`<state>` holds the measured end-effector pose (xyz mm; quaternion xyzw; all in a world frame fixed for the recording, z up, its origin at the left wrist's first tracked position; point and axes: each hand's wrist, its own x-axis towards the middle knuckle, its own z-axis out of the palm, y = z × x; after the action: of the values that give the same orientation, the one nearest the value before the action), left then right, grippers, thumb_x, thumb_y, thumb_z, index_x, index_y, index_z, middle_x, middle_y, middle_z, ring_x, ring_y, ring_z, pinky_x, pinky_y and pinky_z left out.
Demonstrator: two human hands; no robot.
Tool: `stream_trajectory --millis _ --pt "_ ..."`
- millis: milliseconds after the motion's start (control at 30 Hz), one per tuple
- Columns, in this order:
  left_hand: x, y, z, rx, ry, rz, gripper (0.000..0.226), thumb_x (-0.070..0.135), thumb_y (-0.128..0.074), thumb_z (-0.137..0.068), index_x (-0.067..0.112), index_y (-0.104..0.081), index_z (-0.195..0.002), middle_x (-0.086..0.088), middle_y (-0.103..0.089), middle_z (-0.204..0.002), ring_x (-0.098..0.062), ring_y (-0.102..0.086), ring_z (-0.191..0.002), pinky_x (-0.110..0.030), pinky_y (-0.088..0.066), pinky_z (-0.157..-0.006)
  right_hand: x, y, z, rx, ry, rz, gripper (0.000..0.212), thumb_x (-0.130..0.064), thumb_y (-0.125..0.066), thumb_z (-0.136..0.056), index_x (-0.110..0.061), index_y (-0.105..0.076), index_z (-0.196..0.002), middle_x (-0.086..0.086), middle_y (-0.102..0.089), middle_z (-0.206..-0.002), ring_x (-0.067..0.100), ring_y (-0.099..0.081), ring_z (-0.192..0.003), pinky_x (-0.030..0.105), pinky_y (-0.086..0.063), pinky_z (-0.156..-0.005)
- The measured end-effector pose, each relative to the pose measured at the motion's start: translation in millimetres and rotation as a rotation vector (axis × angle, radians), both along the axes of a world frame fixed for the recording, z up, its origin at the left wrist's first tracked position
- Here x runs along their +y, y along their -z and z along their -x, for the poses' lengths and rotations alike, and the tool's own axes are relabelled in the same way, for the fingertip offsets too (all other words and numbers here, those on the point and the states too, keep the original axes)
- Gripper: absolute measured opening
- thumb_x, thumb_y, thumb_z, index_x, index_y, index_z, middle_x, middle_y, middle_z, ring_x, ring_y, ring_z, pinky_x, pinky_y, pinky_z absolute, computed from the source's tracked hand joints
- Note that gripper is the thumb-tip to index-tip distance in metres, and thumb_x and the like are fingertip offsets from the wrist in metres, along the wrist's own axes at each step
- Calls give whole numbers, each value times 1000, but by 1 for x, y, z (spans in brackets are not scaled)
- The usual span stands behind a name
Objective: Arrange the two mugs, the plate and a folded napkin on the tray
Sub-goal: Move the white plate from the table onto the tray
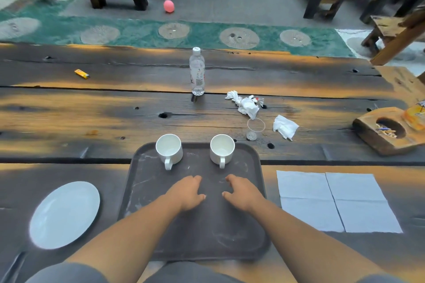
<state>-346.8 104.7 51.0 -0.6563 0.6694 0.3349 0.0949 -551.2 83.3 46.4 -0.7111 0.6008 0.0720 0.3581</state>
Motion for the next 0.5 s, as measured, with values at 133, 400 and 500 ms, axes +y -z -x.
stream_trajectory --millis 133,400,500 --pt "14 -3 -12 5 -70 26 52 39 -59 -97 10 -48 -138 -10 -55 -138 -28 -54 -127 -41 -45 -105 3 0 -20 -60 -50 5 53 -36 -59 -96 -16 -50 -144 7 -62 -138 25 -58 -127 38 -49 -103" --pt "58 -3 -85 -18 -243 65 55 38 -59 -98 13 -46 -145 -8 -54 -144 -27 -52 -132 -39 -43 -110 13 -2 -105 -128 -235 9 52 -36 -58 -96 -17 -50 -144 6 -63 -138 24 -59 -127 37 -50 -102" --pt "75 1 -121 7 -287 75 51 38 -59 -97 16 -49 -141 -6 -56 -141 -25 -55 -128 -39 -45 -107 22 -4 -142 -135 -257 28 50 -35 -58 -96 -17 -52 -142 6 -64 -136 24 -60 -125 36 -50 -101"
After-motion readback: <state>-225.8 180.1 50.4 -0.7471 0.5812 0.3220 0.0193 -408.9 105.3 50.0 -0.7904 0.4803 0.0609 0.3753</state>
